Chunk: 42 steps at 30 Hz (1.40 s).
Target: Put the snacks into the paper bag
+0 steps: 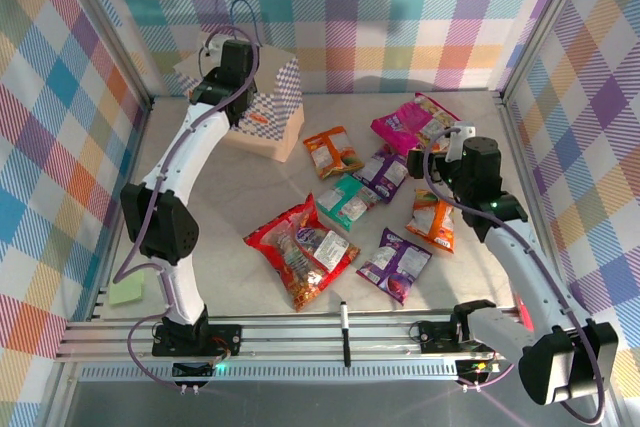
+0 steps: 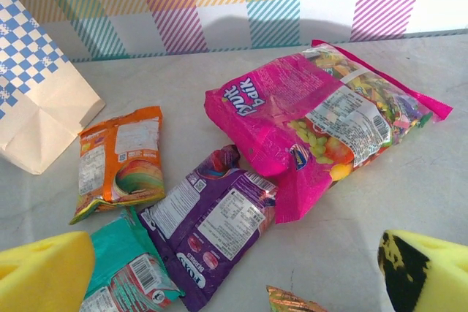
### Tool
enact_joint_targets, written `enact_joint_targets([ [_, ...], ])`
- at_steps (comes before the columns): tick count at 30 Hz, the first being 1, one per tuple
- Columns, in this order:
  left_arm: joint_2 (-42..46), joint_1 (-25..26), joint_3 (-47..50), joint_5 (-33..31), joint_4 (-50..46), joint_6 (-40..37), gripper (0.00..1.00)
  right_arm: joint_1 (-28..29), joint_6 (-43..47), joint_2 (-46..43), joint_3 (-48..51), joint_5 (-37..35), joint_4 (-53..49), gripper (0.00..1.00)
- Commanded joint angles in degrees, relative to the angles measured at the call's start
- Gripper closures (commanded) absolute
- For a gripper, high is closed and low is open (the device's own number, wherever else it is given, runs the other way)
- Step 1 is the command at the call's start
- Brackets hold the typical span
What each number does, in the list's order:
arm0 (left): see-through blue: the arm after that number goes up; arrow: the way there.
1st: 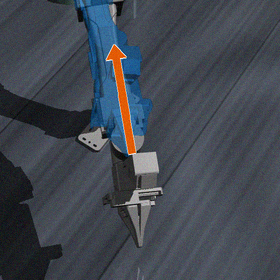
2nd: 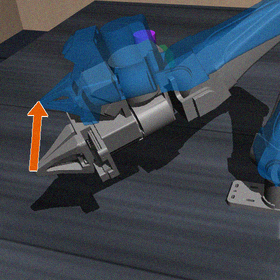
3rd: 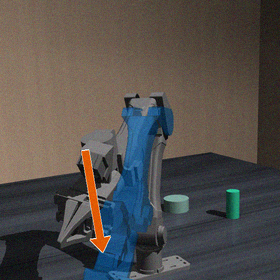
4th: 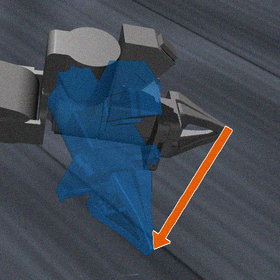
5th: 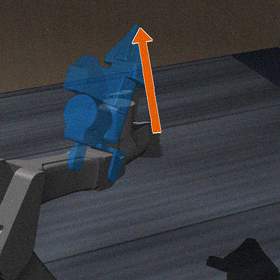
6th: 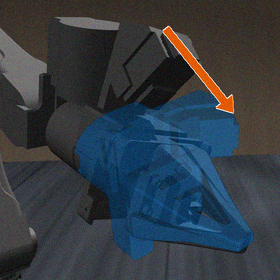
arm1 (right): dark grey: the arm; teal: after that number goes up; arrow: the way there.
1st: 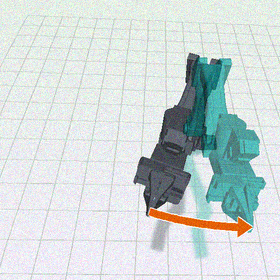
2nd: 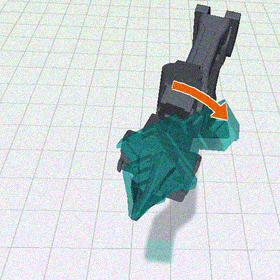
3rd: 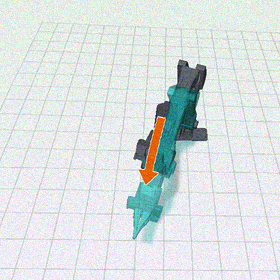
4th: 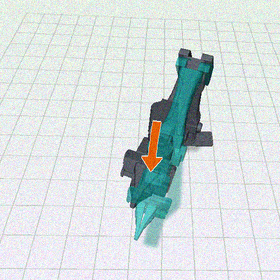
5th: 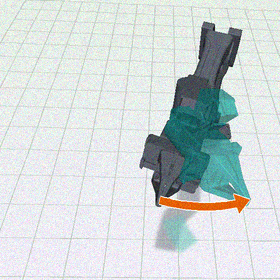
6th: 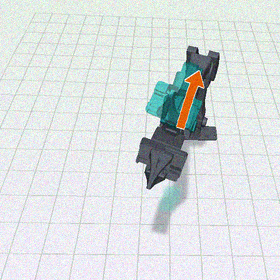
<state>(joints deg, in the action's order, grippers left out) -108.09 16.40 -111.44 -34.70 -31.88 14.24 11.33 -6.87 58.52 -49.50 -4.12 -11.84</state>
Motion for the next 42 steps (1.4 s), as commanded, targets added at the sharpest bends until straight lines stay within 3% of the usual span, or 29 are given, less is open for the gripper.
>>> enact_joint_targets([
  [1,5.83,-2.12,2.29,5.45,-3.37,-1.36,1.0,0.09,-1.01,-1.22,-0.25,-0.52,-0.87,0.01],
  [20,27.13,-3.22,21.8,11.39,-7.6,-2.9,1.0,0.18,-4.77,-0.45,-0.85,0.92,-2.2,0.0],
  [27,33.14,-3.22,26.91,9.45,-11.68,-3.08,1.0,0.36,-6.88,1.02,-1.22,1.98,-1.29,0.0],
  [34,34.33,-3.31,29.5,6.02,-15.73,-1.49,0.91,1.05,-7.72,2.81,-2.23,2.45,-1.33,0.01],
  [42,36.35,-3.4,28.42,6.47,-23.51,1.85,0.55,1.23,-7.1,3.35,-2.76,2.32,-1.04,0.01],
])
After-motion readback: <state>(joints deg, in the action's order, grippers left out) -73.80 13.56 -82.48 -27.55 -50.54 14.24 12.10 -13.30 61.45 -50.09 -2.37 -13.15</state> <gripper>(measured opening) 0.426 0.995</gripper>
